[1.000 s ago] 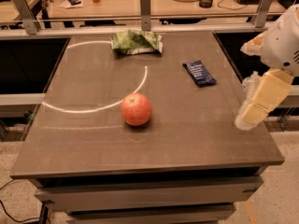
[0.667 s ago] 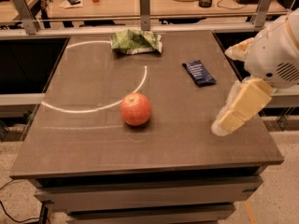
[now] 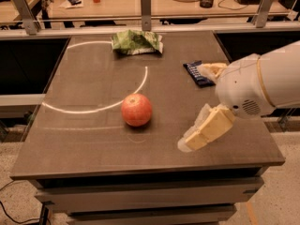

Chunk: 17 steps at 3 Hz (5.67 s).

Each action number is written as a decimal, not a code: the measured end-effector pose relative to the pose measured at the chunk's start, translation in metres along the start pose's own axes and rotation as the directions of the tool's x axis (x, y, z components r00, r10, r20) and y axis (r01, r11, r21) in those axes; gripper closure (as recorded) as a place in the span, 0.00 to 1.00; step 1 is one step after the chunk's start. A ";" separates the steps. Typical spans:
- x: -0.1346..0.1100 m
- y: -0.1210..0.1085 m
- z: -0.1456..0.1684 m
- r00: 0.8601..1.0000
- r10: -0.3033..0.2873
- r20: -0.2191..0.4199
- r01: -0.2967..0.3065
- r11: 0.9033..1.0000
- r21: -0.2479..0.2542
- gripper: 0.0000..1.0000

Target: Move apple near rxbar blueberry

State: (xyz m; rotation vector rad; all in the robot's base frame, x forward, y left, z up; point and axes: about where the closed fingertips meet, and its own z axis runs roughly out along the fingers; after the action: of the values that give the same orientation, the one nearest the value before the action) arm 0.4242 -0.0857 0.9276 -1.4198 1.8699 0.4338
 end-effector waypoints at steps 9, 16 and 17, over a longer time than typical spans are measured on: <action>-0.008 0.004 0.125 0.938 0.172 0.302 -0.211 0.972 0.101 0.00; -0.026 -0.017 0.123 0.930 0.143 0.338 -0.201 0.969 0.142 1.00; -0.005 -0.031 0.088 0.935 0.155 0.319 -0.247 0.929 0.275 1.00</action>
Offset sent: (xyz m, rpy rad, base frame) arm 0.0148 0.0321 -0.0792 0.2686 0.0540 0.0347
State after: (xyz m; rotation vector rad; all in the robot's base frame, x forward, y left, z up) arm 0.4841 -0.0349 0.8768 -0.9023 1.7554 0.4023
